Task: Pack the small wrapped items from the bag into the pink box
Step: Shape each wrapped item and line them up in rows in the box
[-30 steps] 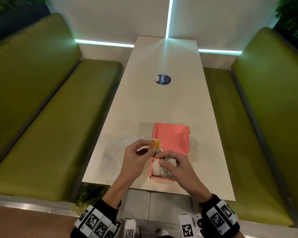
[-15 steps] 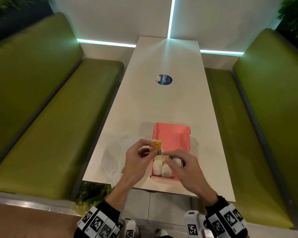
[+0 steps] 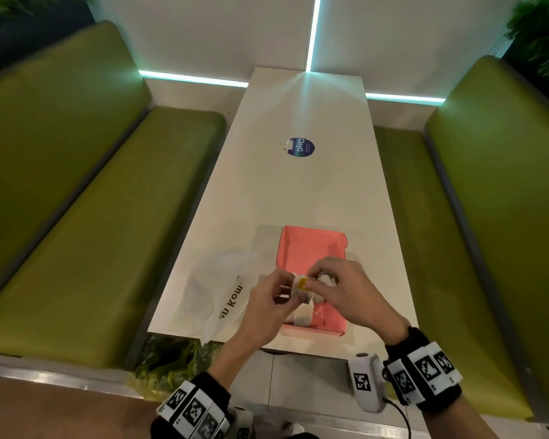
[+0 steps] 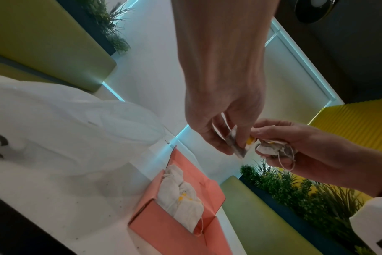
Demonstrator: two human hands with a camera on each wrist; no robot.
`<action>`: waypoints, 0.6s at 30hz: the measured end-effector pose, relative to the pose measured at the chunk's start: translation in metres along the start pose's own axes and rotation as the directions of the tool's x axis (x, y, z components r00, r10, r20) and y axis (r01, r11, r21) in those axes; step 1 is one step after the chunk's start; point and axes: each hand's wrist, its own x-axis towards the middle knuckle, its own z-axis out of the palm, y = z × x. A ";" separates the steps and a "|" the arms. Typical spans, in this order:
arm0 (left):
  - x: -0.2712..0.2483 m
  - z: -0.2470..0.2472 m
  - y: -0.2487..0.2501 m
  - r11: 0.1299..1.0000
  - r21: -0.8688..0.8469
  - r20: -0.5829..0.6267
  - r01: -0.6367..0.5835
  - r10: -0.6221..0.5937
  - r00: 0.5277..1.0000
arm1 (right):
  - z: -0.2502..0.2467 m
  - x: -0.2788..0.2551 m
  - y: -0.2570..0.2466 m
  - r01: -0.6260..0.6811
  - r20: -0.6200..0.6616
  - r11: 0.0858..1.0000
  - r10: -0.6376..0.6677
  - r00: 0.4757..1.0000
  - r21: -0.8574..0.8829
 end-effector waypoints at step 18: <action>-0.010 0.013 -0.061 0.758 0.640 0.216 -0.129 -0.016 0.976 | 0.027 -0.005 0.071 -0.160 0.241 0.875 0.295 0.925 -0.457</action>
